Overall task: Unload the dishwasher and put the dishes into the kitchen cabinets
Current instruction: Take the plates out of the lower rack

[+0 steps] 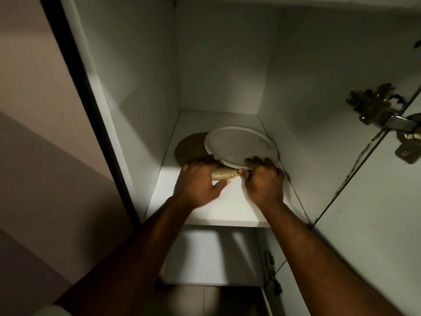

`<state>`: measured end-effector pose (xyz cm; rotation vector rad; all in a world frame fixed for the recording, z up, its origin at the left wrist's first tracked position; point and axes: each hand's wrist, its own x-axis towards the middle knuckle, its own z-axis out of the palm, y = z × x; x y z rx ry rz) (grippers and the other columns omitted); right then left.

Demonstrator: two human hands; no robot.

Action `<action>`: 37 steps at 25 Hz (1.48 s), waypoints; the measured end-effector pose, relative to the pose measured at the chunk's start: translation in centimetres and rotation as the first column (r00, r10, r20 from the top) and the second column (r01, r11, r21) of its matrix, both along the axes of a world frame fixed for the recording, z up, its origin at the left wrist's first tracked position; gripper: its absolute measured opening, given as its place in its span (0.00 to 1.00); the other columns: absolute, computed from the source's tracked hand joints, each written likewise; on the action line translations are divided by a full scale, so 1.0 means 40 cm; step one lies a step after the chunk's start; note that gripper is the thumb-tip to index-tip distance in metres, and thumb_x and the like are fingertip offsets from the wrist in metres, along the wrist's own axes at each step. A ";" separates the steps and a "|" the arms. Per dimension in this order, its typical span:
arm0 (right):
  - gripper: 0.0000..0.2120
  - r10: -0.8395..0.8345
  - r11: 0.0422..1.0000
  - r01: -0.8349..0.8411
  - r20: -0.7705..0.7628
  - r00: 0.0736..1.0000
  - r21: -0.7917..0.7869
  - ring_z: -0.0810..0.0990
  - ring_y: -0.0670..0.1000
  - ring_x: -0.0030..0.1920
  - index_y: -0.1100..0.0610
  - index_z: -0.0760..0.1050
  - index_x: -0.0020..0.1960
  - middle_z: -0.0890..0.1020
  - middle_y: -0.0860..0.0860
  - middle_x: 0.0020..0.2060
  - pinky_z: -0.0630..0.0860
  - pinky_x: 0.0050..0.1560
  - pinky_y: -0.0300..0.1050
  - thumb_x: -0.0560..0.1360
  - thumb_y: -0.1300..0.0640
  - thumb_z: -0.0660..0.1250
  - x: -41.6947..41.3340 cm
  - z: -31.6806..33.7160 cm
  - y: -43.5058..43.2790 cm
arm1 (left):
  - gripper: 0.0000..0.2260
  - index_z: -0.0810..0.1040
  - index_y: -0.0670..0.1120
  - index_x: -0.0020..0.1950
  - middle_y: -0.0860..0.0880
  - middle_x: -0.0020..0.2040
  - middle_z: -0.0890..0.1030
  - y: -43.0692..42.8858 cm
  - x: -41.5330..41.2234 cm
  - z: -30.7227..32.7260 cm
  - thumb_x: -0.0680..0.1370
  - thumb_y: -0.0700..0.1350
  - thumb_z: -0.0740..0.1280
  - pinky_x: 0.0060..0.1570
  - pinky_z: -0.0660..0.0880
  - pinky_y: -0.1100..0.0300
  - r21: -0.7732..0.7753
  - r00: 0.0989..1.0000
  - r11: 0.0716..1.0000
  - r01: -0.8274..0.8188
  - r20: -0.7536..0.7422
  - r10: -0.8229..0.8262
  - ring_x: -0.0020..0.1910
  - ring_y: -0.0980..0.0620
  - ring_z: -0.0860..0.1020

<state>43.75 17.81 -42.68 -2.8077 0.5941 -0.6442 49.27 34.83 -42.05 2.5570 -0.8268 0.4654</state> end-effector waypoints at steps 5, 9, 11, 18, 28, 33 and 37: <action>0.19 -0.034 0.998 0.028 -0.108 0.994 -0.051 0.64 0.52 0.73 0.45 0.69 0.71 0.72 0.49 0.69 0.64 0.66 0.53 0.80 0.48 0.58 0.027 -0.009 -0.017 | 0.11 0.79 0.49 0.59 0.46 0.57 0.81 0.030 0.065 0.007 0.79 0.49 0.65 0.52 0.75 0.55 0.064 0.968 0.987 -0.146 -0.197 0.156 0.55 0.44 0.79; 0.27 -0.004 0.996 -0.012 -0.182 0.983 -0.083 0.67 0.58 0.72 0.51 0.71 0.71 0.73 0.55 0.69 0.65 0.68 0.55 0.79 0.44 0.46 0.074 -0.022 -0.037 | 0.17 0.73 0.44 0.69 0.43 0.66 0.74 0.014 0.085 0.008 0.79 0.40 0.61 0.62 0.69 0.54 0.037 0.975 0.983 -0.183 -0.124 0.186 0.65 0.42 0.71; 0.33 0.022 0.992 -0.043 -0.183 0.983 -0.115 0.73 0.62 0.67 0.56 0.76 0.66 0.78 0.59 0.64 0.68 0.66 0.59 0.76 0.42 0.42 0.105 -0.033 -0.047 | 0.21 0.69 0.44 0.72 0.43 0.70 0.71 0.001 0.108 0.009 0.78 0.39 0.60 0.66 0.65 0.55 0.117 0.976 0.974 -0.192 -0.082 0.202 0.70 0.43 0.67; 0.26 0.006 0.991 -0.047 -0.317 0.948 -0.121 0.54 0.58 0.78 0.53 0.60 0.77 0.60 0.54 0.77 0.52 0.76 0.57 0.82 0.47 0.47 0.178 -0.026 -0.094 | 0.29 0.54 0.50 0.79 0.46 0.79 0.55 -0.016 0.194 0.009 0.78 0.44 0.58 0.73 0.58 0.49 0.247 0.921 0.939 -0.238 -0.251 0.299 0.76 0.43 0.56; 0.28 0.083 0.963 -0.148 -0.276 0.958 -0.224 0.55 0.57 0.78 0.59 0.58 0.78 0.59 0.56 0.77 0.51 0.77 0.55 0.80 0.55 0.41 0.179 -0.010 -0.087 | 0.25 0.62 0.45 0.76 0.40 0.73 0.66 -0.014 0.189 0.018 0.79 0.48 0.57 0.65 0.69 0.48 0.183 0.932 0.929 -0.321 -0.116 0.345 0.70 0.39 0.68; 0.27 0.207 0.968 -0.215 -0.077 0.975 -0.129 0.60 0.54 0.77 0.60 0.64 0.75 0.66 0.56 0.75 0.51 0.76 0.48 0.80 0.53 0.45 0.167 -0.003 -0.068 | 0.07 0.75 0.44 0.29 0.43 0.24 0.74 -0.012 0.157 -0.004 0.67 0.42 0.68 0.25 0.71 0.60 0.192 0.991 0.976 -0.107 0.098 0.090 0.21 0.43 0.74; 0.35 0.133 0.989 -0.142 -0.187 0.973 -0.036 0.48 0.58 0.79 0.61 0.48 0.79 0.49 0.58 0.79 0.48 0.76 0.55 0.79 0.40 0.42 0.092 -0.017 -0.031 | 0.05 0.84 0.38 0.42 0.40 0.37 0.83 0.005 0.154 -0.014 0.69 0.38 0.70 0.37 0.78 0.55 0.312 0.941 0.930 -0.196 0.328 0.088 0.34 0.41 0.81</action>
